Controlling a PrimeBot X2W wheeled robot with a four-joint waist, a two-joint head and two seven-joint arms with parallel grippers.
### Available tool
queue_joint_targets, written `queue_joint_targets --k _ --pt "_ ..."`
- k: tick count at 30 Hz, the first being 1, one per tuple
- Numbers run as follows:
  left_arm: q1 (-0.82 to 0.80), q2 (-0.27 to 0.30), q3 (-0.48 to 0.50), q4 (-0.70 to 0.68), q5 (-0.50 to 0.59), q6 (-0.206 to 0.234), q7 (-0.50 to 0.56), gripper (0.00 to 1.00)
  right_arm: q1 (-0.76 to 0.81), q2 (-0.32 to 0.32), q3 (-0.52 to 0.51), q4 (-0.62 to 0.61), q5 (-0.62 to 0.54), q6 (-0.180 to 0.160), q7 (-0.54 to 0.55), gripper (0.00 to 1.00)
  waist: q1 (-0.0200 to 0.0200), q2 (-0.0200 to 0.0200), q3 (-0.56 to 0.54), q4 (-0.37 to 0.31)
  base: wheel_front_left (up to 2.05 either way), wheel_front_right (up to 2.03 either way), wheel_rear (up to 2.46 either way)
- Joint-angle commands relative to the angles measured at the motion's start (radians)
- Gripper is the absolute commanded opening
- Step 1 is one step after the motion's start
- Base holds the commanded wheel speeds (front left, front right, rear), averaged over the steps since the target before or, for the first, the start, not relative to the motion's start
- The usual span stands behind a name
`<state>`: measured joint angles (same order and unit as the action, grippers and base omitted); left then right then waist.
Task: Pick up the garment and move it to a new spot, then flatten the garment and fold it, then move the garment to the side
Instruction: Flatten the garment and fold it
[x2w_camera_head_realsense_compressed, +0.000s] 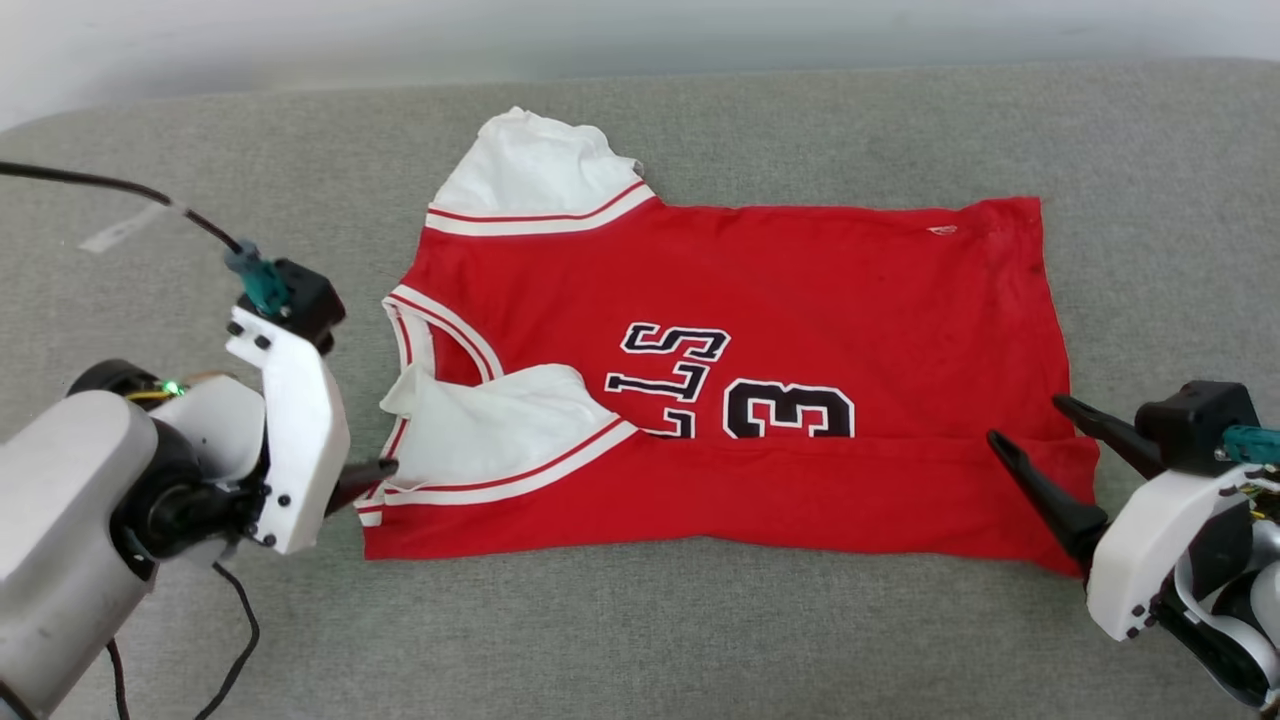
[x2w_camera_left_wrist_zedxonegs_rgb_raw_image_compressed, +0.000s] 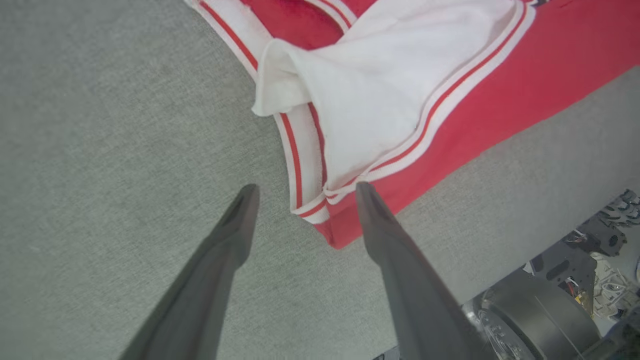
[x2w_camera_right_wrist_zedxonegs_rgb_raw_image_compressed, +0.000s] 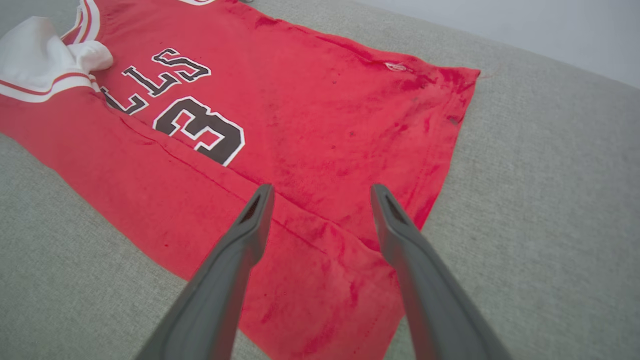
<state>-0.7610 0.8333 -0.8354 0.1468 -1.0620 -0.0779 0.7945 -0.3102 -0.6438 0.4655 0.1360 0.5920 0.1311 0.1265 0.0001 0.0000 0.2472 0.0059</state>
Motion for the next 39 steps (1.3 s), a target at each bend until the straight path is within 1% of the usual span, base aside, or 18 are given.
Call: queue_joint_targets --k 1,6,13,14,15,18,20,23,25,27,29,31,33,35,37,39 --pt "0.011 -0.003 -0.011 0.002 -0.007 0.008 0.02 1.0 -0.015 0.007 0.006 -0.004 0.002 -0.001 0.005 1.0 -0.0001 0.0 0.01 -0.01 0.0 0.0 0.0" --pt "0.049 -0.012 -0.041 0.045 -0.032 0.017 0.068 1.0 -0.054 0.017 0.032 -0.004 0.004 -0.001 0.014 1.0 -0.0001 0.0 0.037 -0.039 0.0 0.0 0.0" --pt "0.106 -0.051 -0.078 0.134 -0.046 -0.001 0.062 1.0 -0.114 0.023 0.063 0.021 0.015 -0.001 0.012 1.0 -0.0001 0.0 0.057 -0.063 0.0 0.0 0.0" --pt "0.107 -0.055 -0.084 0.144 -0.042 -0.005 0.058 0.28 -0.124 0.021 0.067 0.023 0.018 -0.001 0.014 1.0 -0.0001 0.0 0.056 -0.064 0.0 0.0 0.0" --pt "0.107 -0.06 -0.086 0.153 -0.042 -0.009 0.053 0.0 -0.135 0.017 0.069 0.023 0.018 -0.001 0.015 1.0 -0.0001 0.0 0.054 -0.064 0.0 0.0 0.0" --pt "0.11 -0.074 -0.077 0.168 -0.057 -0.022 0.03 0.0 -0.169 0.0 0.072 0.017 0.046 -0.001 0.039 1.0 -0.0001 0.0 0.039 -0.063 0.0 0.0 0.0" --pt "0.1 -0.06 -0.076 0.172 -0.05 -0.029 0.019 0.0 -0.202 -0.024 0.082 0.0 0.067 -0.001 0.081 1.0 -0.0001 0.0 0.027 -0.063 0.0 0.0 0.0" --pt "0.089 -0.043 -0.071 0.164 -0.046 -0.037 0.002 0.0 -0.258 -0.071 0.11 -0.029 0.092 -0.001 0.175 1.0 -0.0001 0.0 0.008 -0.062 0.0 0.0 0.0" --pt "0.083 -0.033 -0.07 0.15 -0.041 -0.042 -0.009 0.0 -0.292 -0.11 0.14 -0.049 0.112 -0.001 0.263 1.0 -0.0001 0.0 -0.003 -0.059 0.0 0.0 0.0" --pt "0.075 -0.022 -0.071 0.131 -0.036 -0.044 -0.02 0.0 -0.32 -0.139 0.17 -0.063 0.159 -0.001 0.371 1.0 -0.0001 0.0 -0.01 -0.056 0.0 0.0 0.0" --pt "0.07 -0.017 -0.07 0.111 -0.034 -0.045 -0.032 0.0 -0.335 -0.165 0.19 -0.055 0.212 -0.001 0.489 1.0 -0.0001 0.0 -0.015 -0.053 0.0 0.0 0.0" --pt "0.064 -0.01 -0.072 0.087 -0.026 -0.047 -0.04 0.0 -0.354 -0.188 0.213 -0.043 0.238 -0.001 0.593 1.0 -0.0001 0.0 -0.016 -0.049 0.0 0.0 0.0" --pt "0.059 -0.007 -0.074 0.067 -0.024 -0.048 -0.044 0.0 -0.356 -0.189 0.227 -0.021 0.267 -0.001 0.667 1.0 -0.0001 0.0 -0.012 -0.043 0.0 0.0 0.0" --pt "0.054 -0.006 -0.076 0.051 -0.018 -0.049 -0.048 0.0 -0.355 -0.175 0.235 0.011 0.283 -0.001 0.711 1.0 -0.0001 0.0 -0.006 -0.037 0.0 0.0 0.0" --pt "0.05 -0.008 -0.078 0.036 -0.012 -0.049 -0.047 0.0 -0.341 -0.156 0.247 0.049 0.289 -0.001 0.743 1.0 -0.0001 0.0 0.003 -0.031 0.0 0.0 0.0" --pt "0.046 -0.012 -0.081 0.027 -0.005 -0.049 -0.047 0.0 -0.329 -0.13 0.255 0.093 0.288 -0.001 0.751 1.0 -0.0001 0.0 0.012 -0.025 0.0 0.0 0.0"
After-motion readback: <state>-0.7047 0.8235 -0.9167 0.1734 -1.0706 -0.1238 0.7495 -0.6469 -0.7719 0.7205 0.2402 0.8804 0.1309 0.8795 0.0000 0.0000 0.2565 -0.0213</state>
